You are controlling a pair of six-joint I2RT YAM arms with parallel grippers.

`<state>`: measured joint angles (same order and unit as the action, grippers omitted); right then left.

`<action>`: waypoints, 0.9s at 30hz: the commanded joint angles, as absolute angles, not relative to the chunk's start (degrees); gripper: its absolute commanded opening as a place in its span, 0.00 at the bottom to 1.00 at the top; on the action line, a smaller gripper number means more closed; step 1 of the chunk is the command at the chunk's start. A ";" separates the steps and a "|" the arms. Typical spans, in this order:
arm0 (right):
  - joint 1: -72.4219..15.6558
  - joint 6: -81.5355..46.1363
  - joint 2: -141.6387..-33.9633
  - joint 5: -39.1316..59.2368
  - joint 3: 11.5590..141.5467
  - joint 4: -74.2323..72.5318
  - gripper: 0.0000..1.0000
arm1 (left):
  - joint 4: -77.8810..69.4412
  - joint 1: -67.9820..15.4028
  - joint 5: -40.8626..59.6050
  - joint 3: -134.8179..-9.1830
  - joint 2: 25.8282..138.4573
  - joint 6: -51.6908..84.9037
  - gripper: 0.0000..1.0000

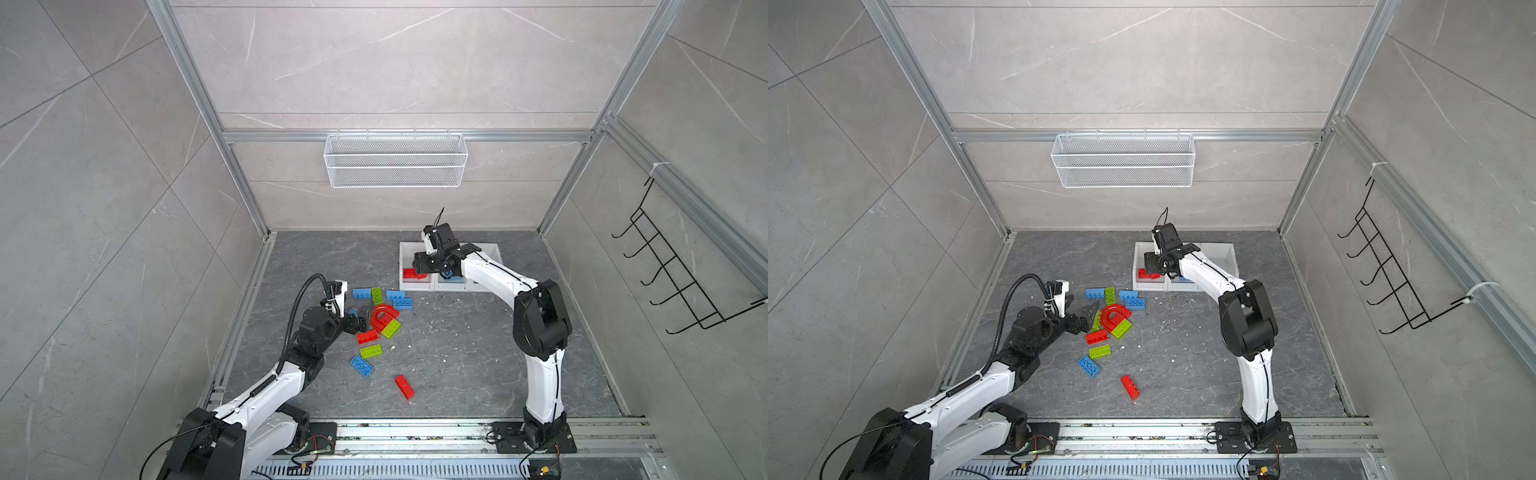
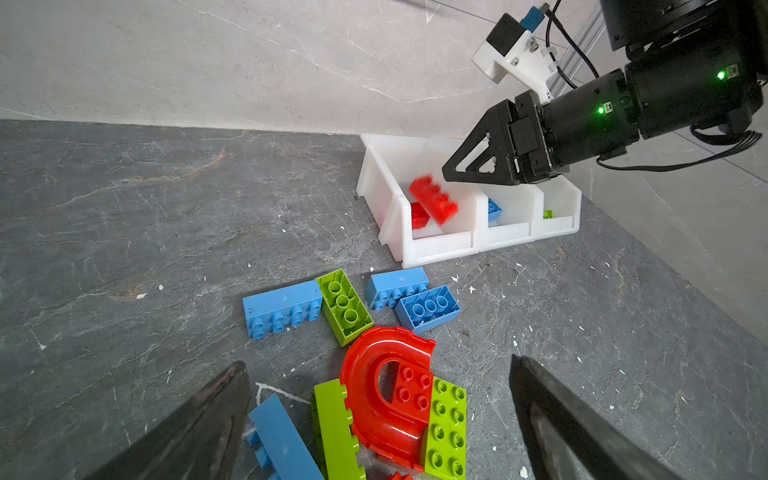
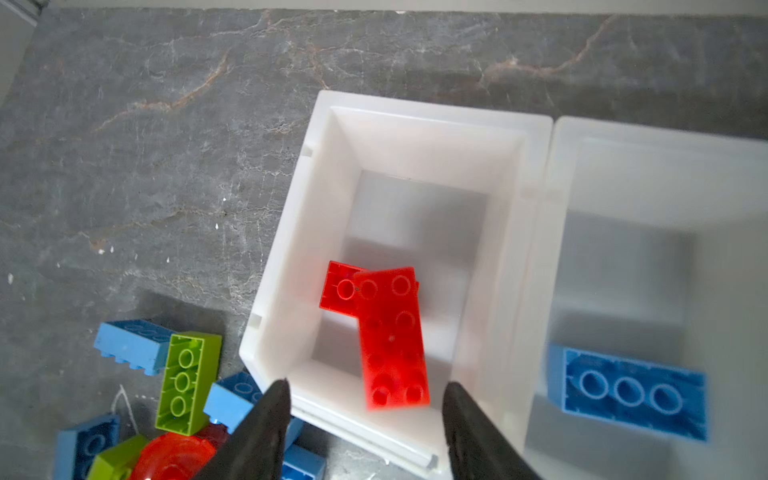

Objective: Sort the legos into containers by color
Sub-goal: 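Release the brick and move the right gripper to a red brick nearer the robot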

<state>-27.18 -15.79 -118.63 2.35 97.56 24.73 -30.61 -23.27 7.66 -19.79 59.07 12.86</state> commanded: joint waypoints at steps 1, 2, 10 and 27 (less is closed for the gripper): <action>-26.98 -15.91 -115.89 2.56 98.01 26.43 0.72 | -33.41 -23.22 7.35 -19.36 57.79 11.96 1.00; -27.15 -15.82 -114.48 3.01 97.01 26.25 0.72 | -33.40 -23.29 7.31 -19.38 57.75 11.97 1.00; -33.85 -12.79 -97.09 2.80 82.60 28.41 0.71 | -32.41 -23.27 5.71 -18.96 55.69 11.75 1.00; -63.59 -27.28 -82.29 -5.90 56.65 35.74 0.70 | -32.17 -23.20 0.08 -17.03 53.01 12.40 1.00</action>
